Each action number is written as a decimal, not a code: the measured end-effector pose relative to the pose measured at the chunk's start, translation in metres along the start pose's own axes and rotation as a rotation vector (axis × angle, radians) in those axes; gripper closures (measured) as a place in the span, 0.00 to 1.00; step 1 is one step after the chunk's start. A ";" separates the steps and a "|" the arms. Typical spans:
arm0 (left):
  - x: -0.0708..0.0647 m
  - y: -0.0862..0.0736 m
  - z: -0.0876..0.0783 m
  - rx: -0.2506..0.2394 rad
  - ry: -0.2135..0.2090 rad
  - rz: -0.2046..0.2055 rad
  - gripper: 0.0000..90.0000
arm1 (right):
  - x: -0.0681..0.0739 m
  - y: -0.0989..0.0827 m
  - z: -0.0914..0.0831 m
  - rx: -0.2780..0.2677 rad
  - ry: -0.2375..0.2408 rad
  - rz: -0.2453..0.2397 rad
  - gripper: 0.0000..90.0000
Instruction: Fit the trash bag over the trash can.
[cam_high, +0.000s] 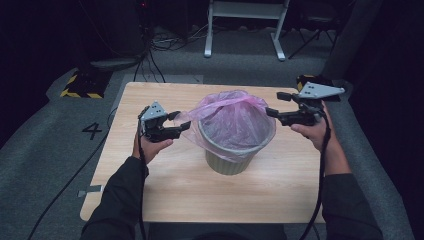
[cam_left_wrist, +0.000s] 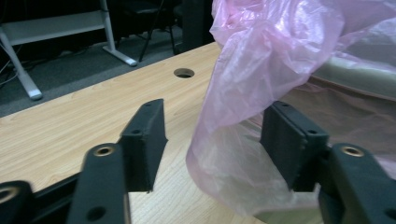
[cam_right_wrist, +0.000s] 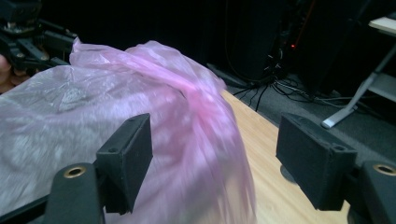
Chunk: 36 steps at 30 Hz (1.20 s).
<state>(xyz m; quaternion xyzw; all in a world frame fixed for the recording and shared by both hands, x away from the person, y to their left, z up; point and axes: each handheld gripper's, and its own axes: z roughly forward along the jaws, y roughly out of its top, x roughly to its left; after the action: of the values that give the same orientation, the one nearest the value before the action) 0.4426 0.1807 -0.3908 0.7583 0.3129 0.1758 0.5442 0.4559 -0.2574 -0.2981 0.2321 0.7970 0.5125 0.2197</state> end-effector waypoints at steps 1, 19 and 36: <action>0.000 0.000 0.001 0.001 -0.010 -0.003 0.53 | 0.002 0.006 0.008 0.018 0.006 -0.024 0.31; 0.008 0.002 0.020 0.010 -0.044 0.042 0.96 | -0.013 0.026 0.069 0.143 0.026 -0.114 0.96; 0.004 -0.001 0.054 0.120 0.011 0.028 1.00 | -0.047 -0.016 0.093 0.223 -0.099 0.212 0.94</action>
<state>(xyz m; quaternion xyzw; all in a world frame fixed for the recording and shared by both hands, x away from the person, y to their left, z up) 0.4781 0.1453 -0.4103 0.7929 0.3155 0.1685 0.4933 0.5461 -0.2250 -0.3427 0.3627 0.8081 0.4294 0.1763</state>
